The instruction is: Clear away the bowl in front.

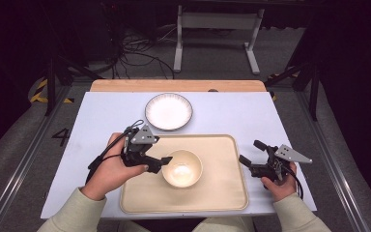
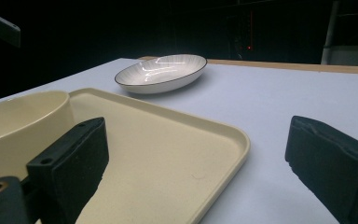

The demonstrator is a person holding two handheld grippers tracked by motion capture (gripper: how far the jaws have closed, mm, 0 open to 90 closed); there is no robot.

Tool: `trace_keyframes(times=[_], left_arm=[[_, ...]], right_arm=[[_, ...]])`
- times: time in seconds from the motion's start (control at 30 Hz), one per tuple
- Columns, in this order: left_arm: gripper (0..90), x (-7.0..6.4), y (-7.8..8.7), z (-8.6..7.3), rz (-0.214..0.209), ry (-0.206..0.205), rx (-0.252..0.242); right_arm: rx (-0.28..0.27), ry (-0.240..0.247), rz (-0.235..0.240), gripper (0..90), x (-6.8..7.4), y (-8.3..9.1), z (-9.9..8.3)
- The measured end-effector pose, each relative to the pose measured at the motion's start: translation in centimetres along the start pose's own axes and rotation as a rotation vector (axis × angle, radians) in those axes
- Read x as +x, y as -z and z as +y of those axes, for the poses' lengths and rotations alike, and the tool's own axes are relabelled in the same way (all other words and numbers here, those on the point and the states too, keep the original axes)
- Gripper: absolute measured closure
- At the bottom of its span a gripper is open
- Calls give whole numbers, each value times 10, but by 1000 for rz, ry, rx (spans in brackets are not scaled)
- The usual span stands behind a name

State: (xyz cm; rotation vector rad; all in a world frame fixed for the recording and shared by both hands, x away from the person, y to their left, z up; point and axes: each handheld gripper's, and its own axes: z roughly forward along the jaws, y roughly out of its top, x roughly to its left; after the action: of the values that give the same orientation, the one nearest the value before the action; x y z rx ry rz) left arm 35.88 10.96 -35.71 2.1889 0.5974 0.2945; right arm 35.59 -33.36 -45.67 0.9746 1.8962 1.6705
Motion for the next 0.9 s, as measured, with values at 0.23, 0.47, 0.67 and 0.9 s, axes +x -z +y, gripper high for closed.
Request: trace_keyframes(times=[0.23,0.47,0.67,0.9], left_arm=[[208,7,10,-16,15,21,-46],[191,13,20,-34,22,24,-98],[183,19,24,-47,31,31,-134],[178,24,29,-64,56,37,-161]], right_arm=[[-11,5,8,56,0,1,0],[-30,9,16,45,0,3,-1],[-51,11,22,32,0,5,-2],[-66,9,25,32,0,6,-3]])
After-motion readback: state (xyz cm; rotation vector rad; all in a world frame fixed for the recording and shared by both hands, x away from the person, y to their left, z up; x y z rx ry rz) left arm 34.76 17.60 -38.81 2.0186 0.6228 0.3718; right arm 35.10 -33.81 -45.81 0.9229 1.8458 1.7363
